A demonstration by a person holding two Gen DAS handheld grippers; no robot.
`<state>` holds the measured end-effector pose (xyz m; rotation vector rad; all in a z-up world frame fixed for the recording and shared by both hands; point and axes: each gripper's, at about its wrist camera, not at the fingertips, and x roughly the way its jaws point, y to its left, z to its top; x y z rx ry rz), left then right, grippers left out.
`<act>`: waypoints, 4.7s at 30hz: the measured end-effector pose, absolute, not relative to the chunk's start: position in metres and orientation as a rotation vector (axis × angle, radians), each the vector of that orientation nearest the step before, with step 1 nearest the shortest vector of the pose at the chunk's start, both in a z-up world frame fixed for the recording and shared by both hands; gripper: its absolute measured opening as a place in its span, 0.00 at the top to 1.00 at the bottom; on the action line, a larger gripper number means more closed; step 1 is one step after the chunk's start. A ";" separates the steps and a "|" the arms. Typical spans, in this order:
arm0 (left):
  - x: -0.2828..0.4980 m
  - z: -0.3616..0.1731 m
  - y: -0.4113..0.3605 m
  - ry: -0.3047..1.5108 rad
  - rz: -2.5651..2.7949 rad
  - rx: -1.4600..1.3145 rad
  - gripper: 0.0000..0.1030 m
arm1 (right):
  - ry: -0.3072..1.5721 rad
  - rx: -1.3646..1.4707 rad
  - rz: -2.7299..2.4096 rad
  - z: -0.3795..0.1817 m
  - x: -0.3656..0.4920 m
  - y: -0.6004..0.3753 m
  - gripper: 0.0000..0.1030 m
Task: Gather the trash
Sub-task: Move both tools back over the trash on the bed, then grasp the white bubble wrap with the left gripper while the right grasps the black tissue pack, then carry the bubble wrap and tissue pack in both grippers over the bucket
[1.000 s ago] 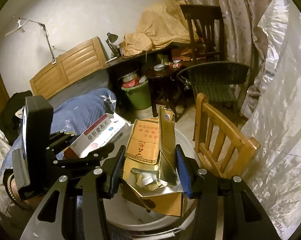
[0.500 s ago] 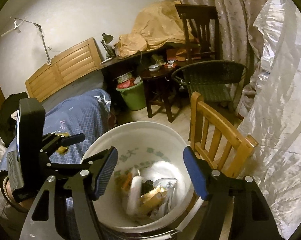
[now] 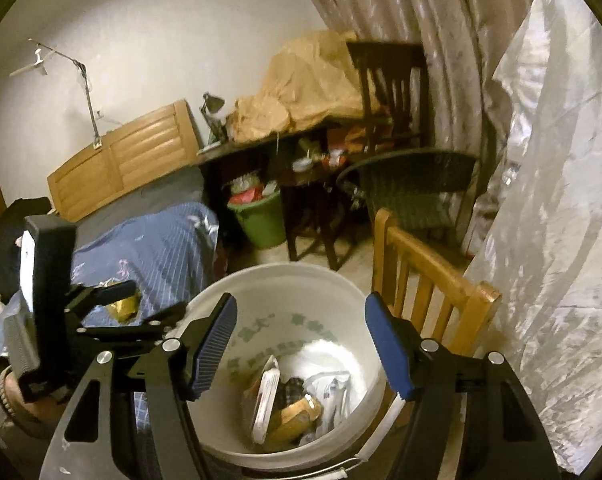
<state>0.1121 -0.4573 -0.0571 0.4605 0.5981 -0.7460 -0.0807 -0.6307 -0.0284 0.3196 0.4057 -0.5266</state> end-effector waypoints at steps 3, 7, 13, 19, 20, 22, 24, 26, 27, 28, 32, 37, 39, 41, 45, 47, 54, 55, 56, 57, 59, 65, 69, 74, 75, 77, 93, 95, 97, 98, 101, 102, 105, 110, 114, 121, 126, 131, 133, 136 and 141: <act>0.110 -0.055 -0.437 0.564 -0.682 0.430 0.25 | 0.323 0.254 -0.567 -0.027 -0.091 -0.610 0.34; 0.110 -0.047 -0.405 0.523 -0.606 0.387 0.22 | 0.238 0.197 -0.602 -0.027 -0.100 -0.584 0.34; 0.114 -0.033 -0.348 0.480 -0.512 0.306 0.19 | 0.187 0.127 -0.596 -0.032 -0.095 -0.540 0.31; 0.122 -0.023 -0.291 0.473 -0.423 0.240 0.16 | 0.205 0.085 -0.520 -0.040 -0.074 -0.489 0.28; 0.124 -0.022 -0.282 0.476 -0.409 0.230 0.16 | 0.209 0.085 -0.509 -0.041 -0.071 -0.483 0.28; 0.128 -0.021 -0.260 0.488 -0.378 0.206 0.16 | 0.221 0.092 -0.478 -0.044 -0.063 -0.467 0.27; 0.133 -0.022 -0.239 0.506 -0.348 0.184 0.16 | 0.236 0.096 -0.443 -0.048 -0.053 -0.449 0.25; 0.138 -0.024 -0.215 0.527 -0.319 0.153 0.16 | 0.254 0.098 -0.409 -0.052 -0.043 -0.430 0.24; 0.140 -0.025 -0.204 0.537 -0.306 0.142 0.16 | 0.261 0.097 -0.396 -0.053 -0.037 -0.422 0.24; 0.142 -0.026 -0.194 0.545 -0.293 0.133 0.16 | 0.268 0.097 -0.382 -0.054 -0.033 -0.414 0.23; 0.150 -0.031 -0.149 0.574 -0.235 0.090 0.16 | 0.300 0.088 -0.317 -0.062 -0.013 -0.375 0.20; 0.169 -0.041 -0.082 0.638 -0.165 0.013 0.16 | 0.344 0.078 -0.242 -0.069 0.007 -0.337 0.18; 0.181 -0.043 -0.049 0.661 -0.130 -0.027 0.16 | 0.371 0.073 -0.202 -0.073 0.017 -0.319 0.17; 0.193 -0.047 -0.015 0.711 -0.131 -0.085 0.16 | 0.405 0.065 -0.160 -0.080 0.025 -0.304 0.16; 0.218 -0.061 0.036 0.843 -0.202 -0.172 0.20 | 0.481 0.060 -0.062 -0.090 0.048 -0.281 0.16; 0.224 -0.067 0.049 0.866 -0.202 -0.156 0.25 | 0.523 0.056 0.004 -0.094 0.065 -0.267 0.16; 0.238 -0.079 0.037 0.894 -0.237 -0.006 0.29 | 0.632 -0.003 0.187 -0.103 0.124 -0.223 0.16; 0.244 -0.081 0.033 0.898 -0.229 0.022 0.29 | 0.648 -0.019 0.199 -0.104 0.131 -0.219 0.16; 0.251 -0.084 0.029 0.906 -0.228 0.045 0.29 | 0.667 -0.040 0.215 -0.106 0.139 -0.212 0.16; 0.257 -0.087 0.026 0.913 -0.226 0.062 0.29 | 0.679 -0.057 0.224 -0.108 0.145 -0.209 0.16; 0.270 -0.094 0.022 0.933 -0.208 0.099 0.29 | 0.706 -0.077 0.236 -0.112 0.157 -0.205 0.16; 0.295 -0.116 0.017 0.998 -0.221 0.118 0.42 | 0.788 -0.089 0.252 -0.126 0.193 -0.206 0.16; 0.297 -0.121 0.012 0.998 -0.248 0.126 0.53 | 0.874 -0.043 0.252 -0.140 0.214 -0.211 0.32; 0.293 -0.111 0.018 0.948 -0.243 0.092 0.56 | 0.831 0.014 0.243 -0.138 0.209 -0.223 0.53; 0.289 -0.103 0.023 0.924 -0.243 0.067 0.56 | 0.816 0.026 0.241 -0.136 0.206 -0.226 0.53; 0.282 -0.086 0.033 0.878 -0.235 0.028 0.56 | 0.787 0.044 0.236 -0.132 0.199 -0.230 0.53; 0.184 -0.004 0.069 0.611 -0.060 -0.002 0.55 | 0.633 0.102 0.211 -0.082 0.126 -0.233 0.53; 0.170 -0.006 0.067 0.606 -0.069 -0.010 0.56 | 0.621 0.108 0.210 -0.078 0.116 -0.230 0.53; 0.160 -0.012 0.062 0.624 -0.081 -0.017 0.56 | 0.612 0.108 0.213 -0.075 0.107 -0.226 0.53; 0.157 -0.014 0.059 0.628 -0.080 -0.010 0.56 | 0.607 0.105 0.213 -0.074 0.103 -0.222 0.53; 0.145 -0.020 0.046 0.632 -0.060 0.024 0.55 | 0.594 0.088 0.208 -0.072 0.091 -0.212 0.53; 0.142 -0.021 0.044 0.631 -0.053 0.026 0.56 | 0.592 0.086 0.208 -0.072 0.088 -0.207 0.53; 0.133 -0.026 0.034 0.631 -0.029 0.039 0.55 | 0.587 0.072 0.209 -0.072 0.077 -0.197 0.53; 0.122 -0.034 0.023 0.636 -0.011 0.073 0.55 | 0.581 0.048 0.210 -0.072 0.063 -0.187 0.53; 0.118 -0.038 0.020 0.636 -0.009 0.086 0.55 | 0.574 0.043 0.210 -0.071 0.055 -0.184 0.53; 0.112 -0.037 0.017 0.616 0.010 0.107 0.55 | 0.570 0.034 0.217 -0.070 0.049 -0.180 0.53; 0.110 -0.037 0.016 0.616 0.011 0.110 0.55 | 0.563 0.026 0.218 -0.069 0.045 -0.180 0.53; 0.106 -0.036 0.014 0.608 0.012 0.118 0.55 | 0.554 0.029 0.212 -0.066 0.043 -0.184 0.53; 0.104 -0.036 0.013 0.603 0.014 0.120 0.55 | 0.551 0.028 0.211 -0.065 0.042 -0.185 0.53; 0.103 -0.035 0.012 0.600 0.016 0.123 0.55 | 0.546 0.028 0.208 -0.064 0.040 -0.186 0.53; 0.102 -0.034 0.011 0.595 0.017 0.126 0.55 | 0.518 0.028 0.191 -0.056 0.035 -0.190 0.53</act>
